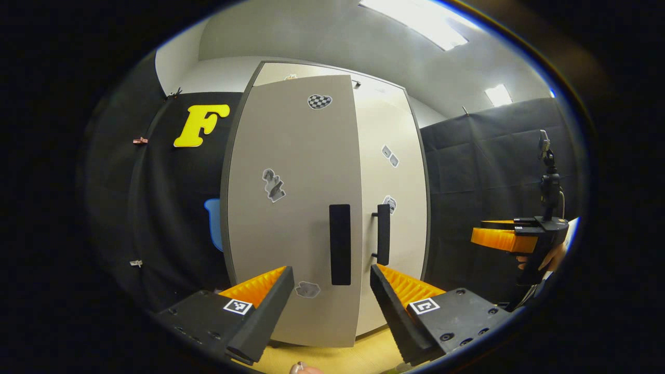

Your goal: Grasp the bottle in the cabinet with the left hand and place it on the coaster, then close the right door with the right hand and the left door with the left hand.

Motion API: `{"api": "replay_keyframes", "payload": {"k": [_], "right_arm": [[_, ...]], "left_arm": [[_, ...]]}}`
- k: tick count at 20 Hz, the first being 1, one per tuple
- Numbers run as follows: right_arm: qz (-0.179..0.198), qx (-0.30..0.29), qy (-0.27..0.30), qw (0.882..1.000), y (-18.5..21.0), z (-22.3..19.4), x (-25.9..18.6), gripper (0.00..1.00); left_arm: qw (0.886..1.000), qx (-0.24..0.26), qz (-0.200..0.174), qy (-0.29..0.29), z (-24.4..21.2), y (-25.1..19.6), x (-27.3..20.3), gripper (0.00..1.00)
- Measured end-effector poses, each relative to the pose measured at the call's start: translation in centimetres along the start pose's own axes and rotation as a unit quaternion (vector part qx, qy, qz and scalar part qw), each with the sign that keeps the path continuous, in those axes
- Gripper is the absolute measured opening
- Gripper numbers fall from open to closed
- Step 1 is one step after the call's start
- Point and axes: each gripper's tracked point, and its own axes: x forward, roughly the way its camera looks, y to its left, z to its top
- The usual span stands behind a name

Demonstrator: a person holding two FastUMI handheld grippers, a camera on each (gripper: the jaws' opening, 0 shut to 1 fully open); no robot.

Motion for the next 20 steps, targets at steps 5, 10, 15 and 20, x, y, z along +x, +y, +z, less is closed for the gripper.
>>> {"api": "replay_keyframes", "payload": {"k": [5,10,15,20], "right_arm": [[-0.001,-0.013,0.005,1.000,0.5,-0.4,-0.2,0.97],[0.003,-0.024,0.010,1.000,1.1,-0.7,-0.3,0.97],[0.001,-0.032,0.014,0.999,1.6,-1.0,-0.6,0.97],[-0.003,-0.047,0.023,0.999,2.1,-1.6,-0.7,0.97]], "left_arm": [[1.000,0.003,0.011,0.003,-0.3,0.2,0.2,0.94],[1.000,-0.017,0.011,0.010,-0.8,0.4,0.3,0.94],[1.000,-0.014,0.011,0.016,-1.5,0.4,0.2,0.96],[1.000,-0.019,0.008,0.021,-2.2,1.1,-0.1,0.94]]}}
